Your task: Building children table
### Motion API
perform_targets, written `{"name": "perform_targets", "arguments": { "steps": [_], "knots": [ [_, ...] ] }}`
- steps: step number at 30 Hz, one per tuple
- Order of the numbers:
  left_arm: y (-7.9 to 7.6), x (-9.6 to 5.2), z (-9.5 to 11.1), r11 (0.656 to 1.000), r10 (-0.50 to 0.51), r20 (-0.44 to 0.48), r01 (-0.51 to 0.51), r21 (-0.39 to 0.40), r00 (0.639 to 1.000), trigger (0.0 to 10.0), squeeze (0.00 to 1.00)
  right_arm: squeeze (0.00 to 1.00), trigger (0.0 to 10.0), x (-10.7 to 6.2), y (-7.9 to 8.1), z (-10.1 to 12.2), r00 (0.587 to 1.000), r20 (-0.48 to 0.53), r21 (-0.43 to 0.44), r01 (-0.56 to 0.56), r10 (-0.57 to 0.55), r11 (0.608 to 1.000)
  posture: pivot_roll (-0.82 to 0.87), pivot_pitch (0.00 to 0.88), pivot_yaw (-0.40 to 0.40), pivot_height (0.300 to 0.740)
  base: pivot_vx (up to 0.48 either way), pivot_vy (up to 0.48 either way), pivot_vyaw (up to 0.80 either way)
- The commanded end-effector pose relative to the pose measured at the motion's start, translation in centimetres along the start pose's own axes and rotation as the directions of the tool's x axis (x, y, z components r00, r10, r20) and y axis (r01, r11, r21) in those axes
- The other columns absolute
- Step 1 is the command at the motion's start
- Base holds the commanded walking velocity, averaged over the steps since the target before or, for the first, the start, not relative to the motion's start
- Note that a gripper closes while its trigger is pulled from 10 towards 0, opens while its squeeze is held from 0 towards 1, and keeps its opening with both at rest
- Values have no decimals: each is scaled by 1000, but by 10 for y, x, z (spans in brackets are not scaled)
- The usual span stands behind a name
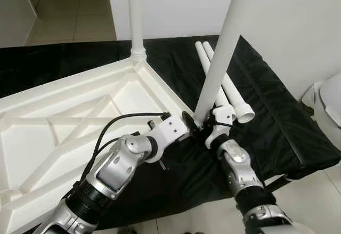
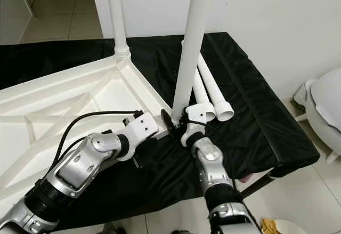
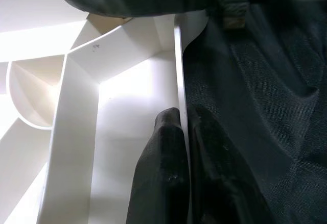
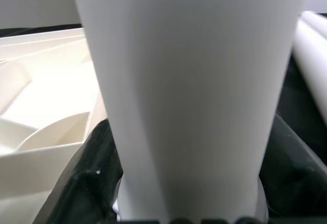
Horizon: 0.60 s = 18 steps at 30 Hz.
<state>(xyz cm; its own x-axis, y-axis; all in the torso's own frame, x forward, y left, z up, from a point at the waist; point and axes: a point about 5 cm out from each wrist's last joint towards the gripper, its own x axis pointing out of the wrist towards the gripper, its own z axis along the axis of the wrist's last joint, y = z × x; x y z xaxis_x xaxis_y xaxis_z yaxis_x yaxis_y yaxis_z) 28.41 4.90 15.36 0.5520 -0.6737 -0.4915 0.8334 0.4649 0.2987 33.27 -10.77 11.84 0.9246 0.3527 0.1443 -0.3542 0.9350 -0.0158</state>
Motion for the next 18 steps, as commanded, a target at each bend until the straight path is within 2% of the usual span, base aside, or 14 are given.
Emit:
{"name": "perform_targets", "arguments": {
  "steps": [1,3,5,7,15,16,18],
  "knots": [
    [-7,-2,18,998,-34,77,30,55,996,10000,0,0,0,-8,-4,-20,987,-109,32,119,-114,992,-11,109,5,740,0,0,0],
    [-7,-3,17,998,-35,76,31,55,997,10000,0,0,0,-7,4,-16,975,-104,35,201,-197,979,-10,111,3,740,0,0,0],
    [-7,-3,17,998,-35,76,31,55,997,10000,0,0,0,-7,4,-16,975,-104,35,201,-197,979,-10,111,3,740,0,0,0],
    [-7,-3,18,998,-34,76,30,54,997,10000,0,0,0,-10,19,-13,971,-95,40,226,-221,973,-7,111,3,740,0,0,0],
    [-7,-2,18,998,-38,75,33,55,996,10000,0,0,0,-11,16,-12,970,-104,38,223,-218,974,-9,111,2,740,0,0,0],
    [-7,-2,18,998,-36,77,32,54,996,10000,0,0,10000,-11,17,-11,975,-102,38,202,-197,979,-10,110,1,740,0,0,0],
    [-7,-2,18,998,-36,77,32,54,996,10000,0,0,10000,-11,17,-11,975,-102,38,202,-197,979,-10,110,1,740,0,0,0]
  ]
}}
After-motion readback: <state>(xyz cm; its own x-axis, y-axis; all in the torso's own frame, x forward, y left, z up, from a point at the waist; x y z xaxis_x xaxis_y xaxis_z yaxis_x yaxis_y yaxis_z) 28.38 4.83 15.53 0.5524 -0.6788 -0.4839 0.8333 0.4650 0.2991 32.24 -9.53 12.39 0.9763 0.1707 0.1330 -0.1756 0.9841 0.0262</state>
